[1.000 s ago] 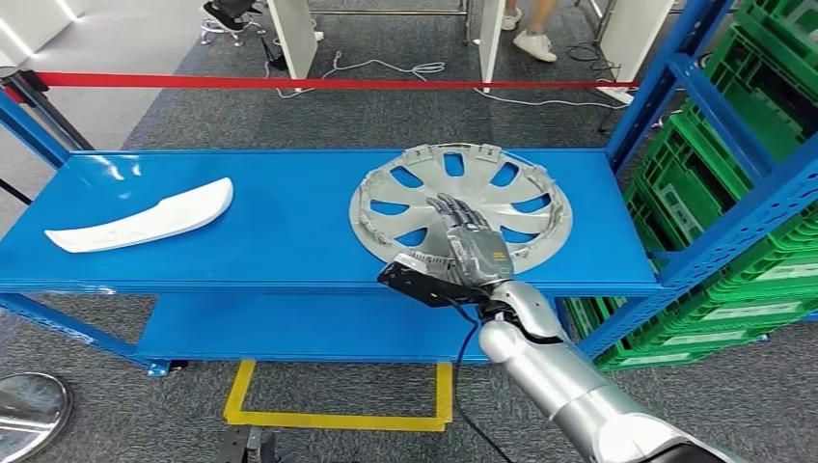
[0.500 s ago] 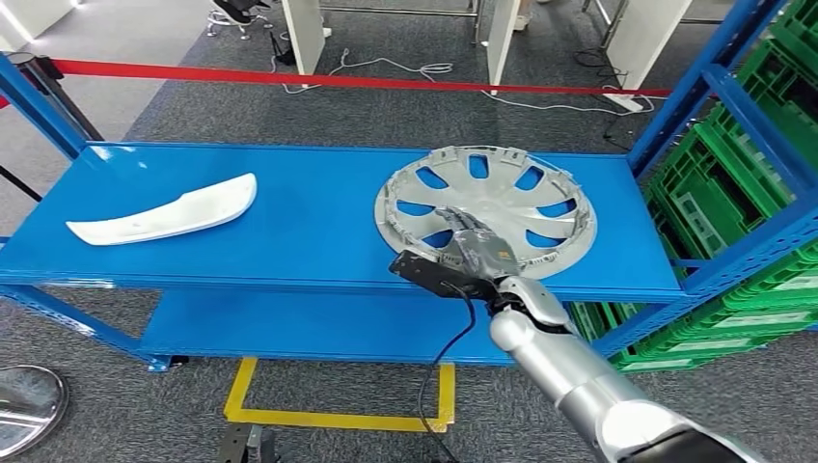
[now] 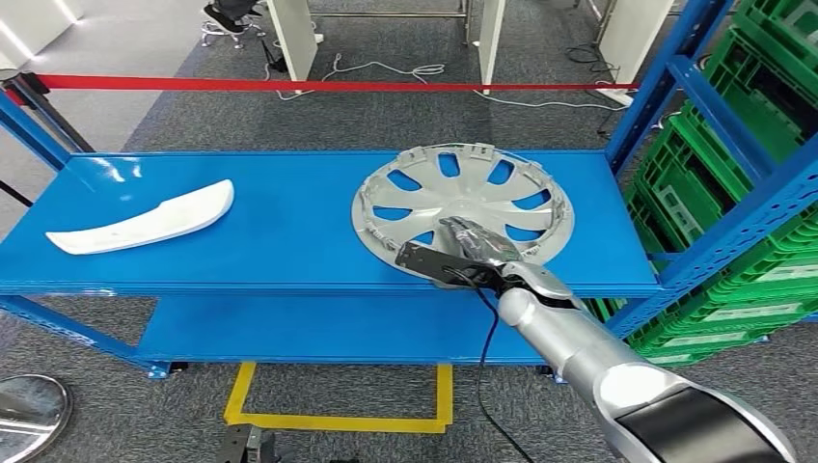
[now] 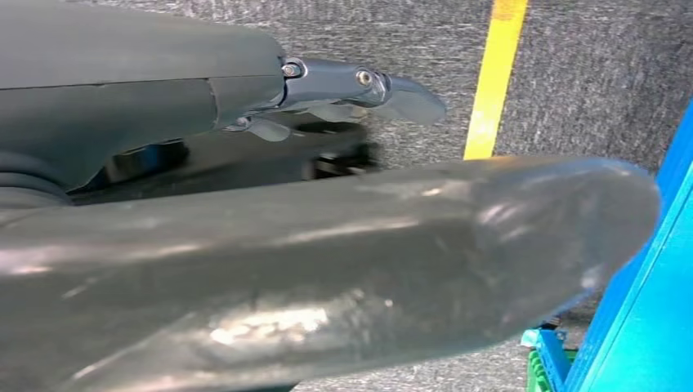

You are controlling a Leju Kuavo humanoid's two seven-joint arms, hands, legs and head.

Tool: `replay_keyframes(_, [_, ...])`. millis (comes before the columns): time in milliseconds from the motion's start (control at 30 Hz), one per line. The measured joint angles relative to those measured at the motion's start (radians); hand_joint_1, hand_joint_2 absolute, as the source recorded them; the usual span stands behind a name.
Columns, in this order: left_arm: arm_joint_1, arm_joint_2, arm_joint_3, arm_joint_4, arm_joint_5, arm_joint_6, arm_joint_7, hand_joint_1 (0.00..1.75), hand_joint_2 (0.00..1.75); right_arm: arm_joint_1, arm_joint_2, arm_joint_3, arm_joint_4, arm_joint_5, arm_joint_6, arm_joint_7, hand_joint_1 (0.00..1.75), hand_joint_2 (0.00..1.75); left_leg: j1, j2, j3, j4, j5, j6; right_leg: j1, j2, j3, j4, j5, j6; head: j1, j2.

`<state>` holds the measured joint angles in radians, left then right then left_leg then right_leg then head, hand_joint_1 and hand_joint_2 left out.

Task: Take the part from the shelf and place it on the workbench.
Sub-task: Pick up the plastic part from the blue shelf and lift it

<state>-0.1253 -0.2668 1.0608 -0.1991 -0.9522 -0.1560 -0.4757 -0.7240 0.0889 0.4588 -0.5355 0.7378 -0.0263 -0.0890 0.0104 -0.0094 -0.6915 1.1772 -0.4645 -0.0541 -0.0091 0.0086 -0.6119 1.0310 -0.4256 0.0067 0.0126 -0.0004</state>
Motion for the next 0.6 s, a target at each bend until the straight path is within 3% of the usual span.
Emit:
replay_keyframes(67, [-0.001,0.0,-0.002,0.0,0.0,0.0,0.0,0.0,0.0,-0.01,0.0,0.0,0.013,0.001,0.004,0.005,0.0,1.75,0.003,0.001,0.064,-0.122,0.041,0.002,0.004,0.003,-0.001,0.005,-0.003,0.01,-0.002,0.0])
replay_keyframes(100, [-0.002,0.0,-0.002,0.0,0.0,0.0,0.0,0.0,0.0,-0.014,0.0,0.0,0.018,0.003,0.004,0.009,0.01,1.75,0.003,0.0,0.081,-0.155,0.046,0.006,0.006,0.005,-0.002,0.006,-0.004,0.015,-0.002,0.0])
replay_keyframes(233, [-0.002,0.0,-0.003,0.0,0.003,0.001,0.0,0.0,0.0,-0.024,0.0,0.002,0.044,0.014,0.004,0.039,1.75,1.75,0.004,-0.002,0.086,-0.17,0.047,0.036,0.006,0.004,-0.009,0.015,-0.013,0.037,0.004,0.0])
replay_keyframes(367, [-0.001,0.0,-0.003,0.0,0.007,0.004,0.0,0.0,0.0,-0.027,0.001,0.004,0.067,0.028,-0.001,0.06,1.75,1.75,0.005,-0.001,0.085,-0.171,0.05,0.05,0.004,0.0,-0.088,0.189,-0.109,0.049,0.013,0.0])
replay_keyframes(600, [0.0,0.0,-0.003,0.0,0.007,0.005,0.0,0.0,0.0,-0.026,0.001,0.005,0.07,0.029,-0.002,0.059,1.75,1.75,0.005,-0.001,0.085,-0.171,0.05,0.051,0.004,0.0,-0.106,0.228,-0.125,0.049,0.013,0.0])
